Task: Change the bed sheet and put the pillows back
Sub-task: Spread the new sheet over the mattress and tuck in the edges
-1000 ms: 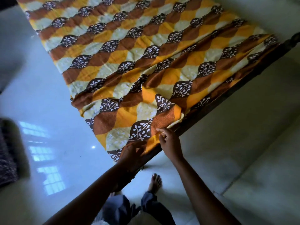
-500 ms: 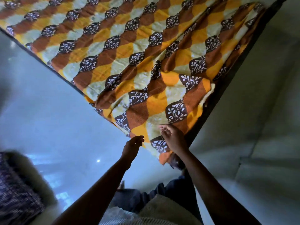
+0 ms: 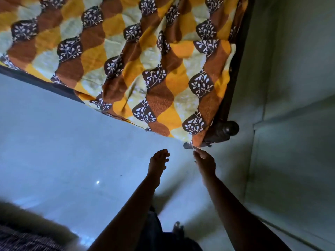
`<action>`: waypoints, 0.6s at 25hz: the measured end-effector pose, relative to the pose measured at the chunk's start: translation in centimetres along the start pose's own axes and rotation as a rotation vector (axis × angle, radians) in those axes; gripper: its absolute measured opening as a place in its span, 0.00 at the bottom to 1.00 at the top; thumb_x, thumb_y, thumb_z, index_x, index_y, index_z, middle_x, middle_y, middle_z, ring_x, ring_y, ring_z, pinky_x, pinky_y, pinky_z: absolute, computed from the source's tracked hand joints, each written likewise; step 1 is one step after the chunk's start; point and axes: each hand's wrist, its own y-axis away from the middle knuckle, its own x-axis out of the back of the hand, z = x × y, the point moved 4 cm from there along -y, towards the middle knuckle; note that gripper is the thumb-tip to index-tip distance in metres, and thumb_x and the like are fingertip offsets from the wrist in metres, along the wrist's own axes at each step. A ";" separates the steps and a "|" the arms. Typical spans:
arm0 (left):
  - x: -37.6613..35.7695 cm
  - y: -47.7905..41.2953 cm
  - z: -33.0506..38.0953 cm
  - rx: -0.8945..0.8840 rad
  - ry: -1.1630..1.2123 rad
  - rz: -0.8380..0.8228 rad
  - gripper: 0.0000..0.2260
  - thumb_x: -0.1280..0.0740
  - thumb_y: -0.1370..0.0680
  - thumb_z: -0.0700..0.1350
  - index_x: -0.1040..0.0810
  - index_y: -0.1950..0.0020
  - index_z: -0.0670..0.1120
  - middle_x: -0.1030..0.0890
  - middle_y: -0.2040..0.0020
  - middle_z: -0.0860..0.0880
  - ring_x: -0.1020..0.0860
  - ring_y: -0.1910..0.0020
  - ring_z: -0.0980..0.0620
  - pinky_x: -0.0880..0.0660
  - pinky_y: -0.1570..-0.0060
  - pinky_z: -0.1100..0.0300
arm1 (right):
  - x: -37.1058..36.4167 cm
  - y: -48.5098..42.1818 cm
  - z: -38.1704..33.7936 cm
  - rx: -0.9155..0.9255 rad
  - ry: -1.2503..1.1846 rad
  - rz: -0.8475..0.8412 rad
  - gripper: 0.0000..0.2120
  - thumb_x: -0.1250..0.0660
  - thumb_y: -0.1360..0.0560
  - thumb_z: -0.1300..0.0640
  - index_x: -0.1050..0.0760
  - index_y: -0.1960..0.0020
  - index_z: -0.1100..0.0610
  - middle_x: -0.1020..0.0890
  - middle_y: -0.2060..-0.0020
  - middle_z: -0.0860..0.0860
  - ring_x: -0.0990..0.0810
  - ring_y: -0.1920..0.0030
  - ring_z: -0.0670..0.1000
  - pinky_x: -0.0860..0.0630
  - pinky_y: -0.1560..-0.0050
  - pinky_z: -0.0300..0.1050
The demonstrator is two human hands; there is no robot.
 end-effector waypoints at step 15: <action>-7.8 -18.0 -11.3 -0.068 0.524 -0.284 0.10 0.37 0.22 0.51 0.26 0.44 0.48 0.23 0.40 0.45 0.22 0.45 0.48 0.24 0.49 0.52 | -8.1 -13.1 9.8 0.374 -0.618 0.659 0.11 0.27 0.30 0.56 0.26 0.52 0.48 0.17 0.61 0.53 0.18 0.64 0.46 0.22 0.60 0.37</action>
